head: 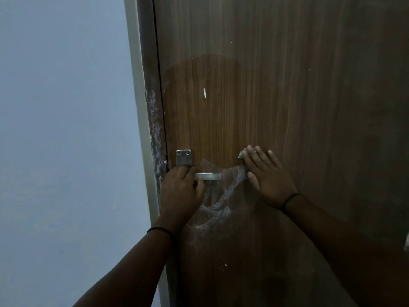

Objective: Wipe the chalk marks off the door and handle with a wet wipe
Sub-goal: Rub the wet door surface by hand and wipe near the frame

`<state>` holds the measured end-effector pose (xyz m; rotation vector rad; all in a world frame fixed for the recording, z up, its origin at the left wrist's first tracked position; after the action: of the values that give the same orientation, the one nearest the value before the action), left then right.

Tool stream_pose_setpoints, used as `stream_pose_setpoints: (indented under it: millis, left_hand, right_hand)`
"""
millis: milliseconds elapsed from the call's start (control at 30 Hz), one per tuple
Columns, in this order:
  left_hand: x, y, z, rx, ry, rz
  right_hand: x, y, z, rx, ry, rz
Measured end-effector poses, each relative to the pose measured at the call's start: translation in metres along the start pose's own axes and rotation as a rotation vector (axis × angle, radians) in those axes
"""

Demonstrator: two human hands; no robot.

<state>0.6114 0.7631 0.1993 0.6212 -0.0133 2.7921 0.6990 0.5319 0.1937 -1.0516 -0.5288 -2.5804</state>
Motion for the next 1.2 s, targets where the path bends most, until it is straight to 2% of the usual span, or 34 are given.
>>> stream_pose_setpoints:
  millis: [100, 233, 400, 500, 633, 700, 833, 933, 1067, 1133, 1200]
  left_hand:
    - [-0.012, 0.014, 0.003, -0.064, -0.013, -0.029]
    - [-0.02, 0.024, -0.004, -0.089, -0.011, -0.063]
    - [-0.021, 0.02, -0.007, -0.109, -0.031, -0.019]
    - [-0.024, 0.022, -0.008, -0.073, -0.007, -0.026]
    - [-0.027, 0.023, -0.011, -0.044, -0.005, -0.009]
    - [-0.026, 0.022, -0.011, -0.047, -0.014, -0.004]
    - [-0.028, 0.021, -0.011, -0.049, -0.02, 0.006]
    - [-0.03, 0.023, -0.012, -0.03, -0.007, 0.008]
    - [-0.029, 0.024, -0.012, -0.023, 0.002, 0.015]
    - [-0.027, 0.024, -0.011, -0.026, -0.006, 0.01]
    - [-0.027, 0.024, -0.011, -0.031, -0.011, 0.004]
  right_hand:
    - [-0.002, -0.025, 0.011, -0.108, 0.048, 0.096]
    - [-0.033, -0.052, -0.016, -0.029, -0.034, 0.081]
    - [-0.027, -0.005, -0.024, -0.337, 0.045, 0.195]
    - [-0.017, -0.025, 0.0, -0.291, 0.075, 0.252]
    - [-0.038, -0.048, -0.026, -0.136, -0.04, 0.202]
    - [-0.044, -0.029, -0.043, -0.18, -0.06, 0.2]
    - [-0.018, 0.009, -0.018, -0.422, 0.063, 0.266]
    - [-0.003, -0.012, 0.009, -0.328, 0.087, 0.269]
    - [-0.024, -0.036, -0.016, -0.167, -0.022, 0.228]
    - [-0.029, -0.016, -0.031, -0.233, -0.026, 0.229]
    - [-0.018, 0.012, -0.03, -0.391, 0.033, 0.264]
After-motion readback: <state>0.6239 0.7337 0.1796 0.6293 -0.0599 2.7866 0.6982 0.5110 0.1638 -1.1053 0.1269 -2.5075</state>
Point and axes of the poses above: each hand's wrist, its own z-axis towards the middle knuckle, its own x-axis out of the back of the hand, y = z × x, the point moved 6 cm from there along z, towards the middle knuckle, and after that the axes turned 3 degrees about -y, right-handed, at the moved point
